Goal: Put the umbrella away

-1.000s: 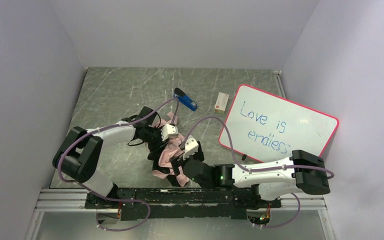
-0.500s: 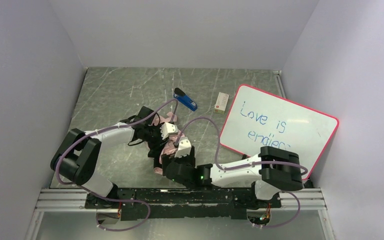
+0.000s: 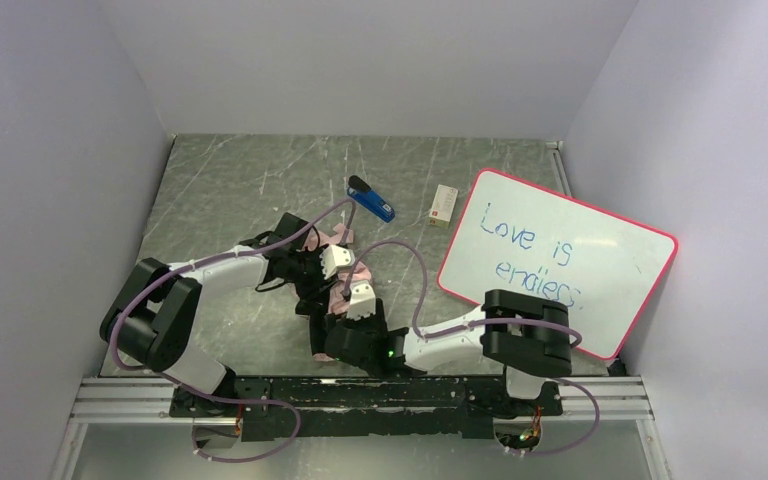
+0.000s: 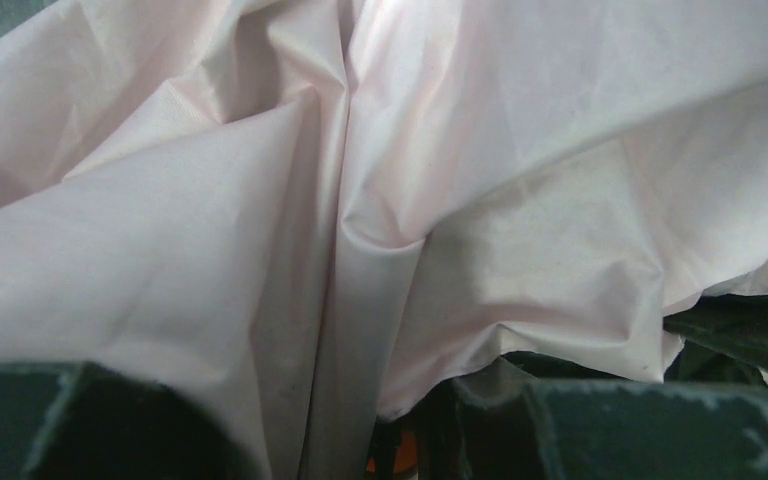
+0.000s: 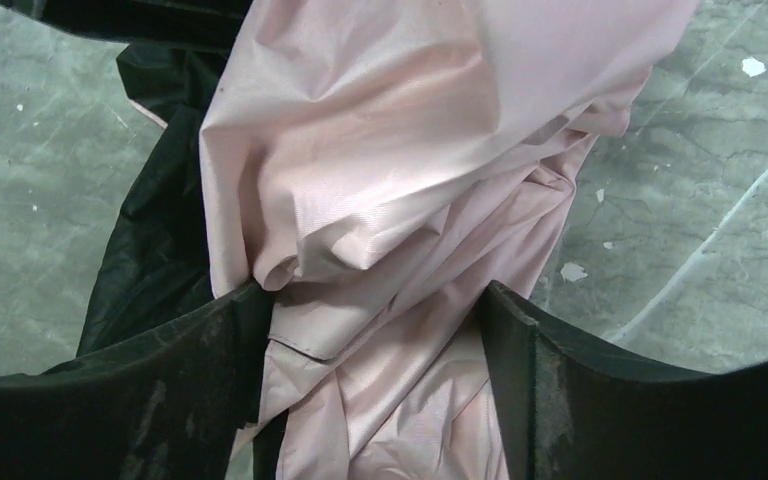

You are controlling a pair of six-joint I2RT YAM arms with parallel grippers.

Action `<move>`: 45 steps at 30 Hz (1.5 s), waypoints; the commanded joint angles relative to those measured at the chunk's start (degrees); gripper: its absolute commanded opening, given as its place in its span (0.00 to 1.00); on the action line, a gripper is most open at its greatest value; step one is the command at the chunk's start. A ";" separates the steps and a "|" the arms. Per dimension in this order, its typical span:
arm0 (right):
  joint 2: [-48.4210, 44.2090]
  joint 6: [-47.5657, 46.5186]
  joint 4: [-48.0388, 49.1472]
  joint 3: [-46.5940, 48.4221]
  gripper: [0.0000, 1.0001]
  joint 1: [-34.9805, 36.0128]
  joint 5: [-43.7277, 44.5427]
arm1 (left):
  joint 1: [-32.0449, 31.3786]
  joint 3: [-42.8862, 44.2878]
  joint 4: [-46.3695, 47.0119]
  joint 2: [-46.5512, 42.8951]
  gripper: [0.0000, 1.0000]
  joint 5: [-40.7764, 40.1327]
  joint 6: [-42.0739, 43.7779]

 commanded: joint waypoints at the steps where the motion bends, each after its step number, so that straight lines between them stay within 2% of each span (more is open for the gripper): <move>1: 0.43 3.47 -4.96 -1.24 0.65 -0.22 -2.75 | 0.25 -0.48 0.60 0.64 0.05 -5.52 2.14; 2: -0.04 3.43 -5.49 -1.80 0.57 -0.15 -2.83 | 0.25 -0.67 0.67 0.56 0.05 -5.63 2.39; 4: -1.25 1.47 -5.45 -2.89 0.48 -0.16 -3.76 | 0.25 -1.05 0.69 0.33 0.05 -5.87 2.92; 9: -3.82 -7.94 -4.30 -4.59 0.35 -0.21 -9.83 | 0.27 -1.30 1.24 0.16 0.05 -6.89 3.27; 12: -5.43 -7.89 -6.69 -5.53 0.26 -0.19 -10.33 | 0.25 -1.02 1.58 0.49 0.05 -7.64 2.98; 14: -6.60 -6.71 -9.93 -5.84 0.24 -0.15 -9.00 | 0.25 -0.86 1.93 0.54 0.05 -7.98 2.72; 16: -8.15 -7.32 -10.41 -6.09 0.29 -0.08 -8.32 | 0.25 -0.77 2.29 0.44 0.05 -7.98 2.57; 20: -13.36 -13.23 -3.32 -7.48 0.62 -0.10 -10.55 | 0.25 -0.64 2.54 -0.28 0.05 -6.40 3.44; 23: -19.55 -20.45 2.70 -9.05 0.74 -0.11 -12.25 | 0.25 -1.70 3.20 -2.56 0.05 -5.04 5.20; 29: -34.89 -32.29 11.43 -17.64 0.78 -2.72 -10.39 | 0.25 -6.92 6.40 -10.22 0.05 -3.04 10.06; 31: -39.47 -34.89 12.80 -19.82 0.77 -6.53 -14.77 | 0.21 -8.26 7.16 -12.13 0.05 -3.19 11.12; 35: -45.57 -36.59 11.72 -20.09 0.77 -18.59 -25.90 | -0.15 -10.72 9.84 -16.14 0.05 -4.52 10.62; 39: -45.37 -41.86 14.18 -19.83 0.76 -27.79 -39.61 | -2.43 -12.94 11.46 -19.64 0.05 -7.54 11.00; 43: -38.36 -47.99 9.84 -13.77 0.78 -30.78 -53.42 | -7.79 -16.06 13.21 -21.51 0.05 -13.47 13.14; 45: -34.64 -50.54 7.40 -10.35 0.80 -31.54 -56.99 | -10.45 -17.35 14.37 -21.61 0.05 -16.83 14.19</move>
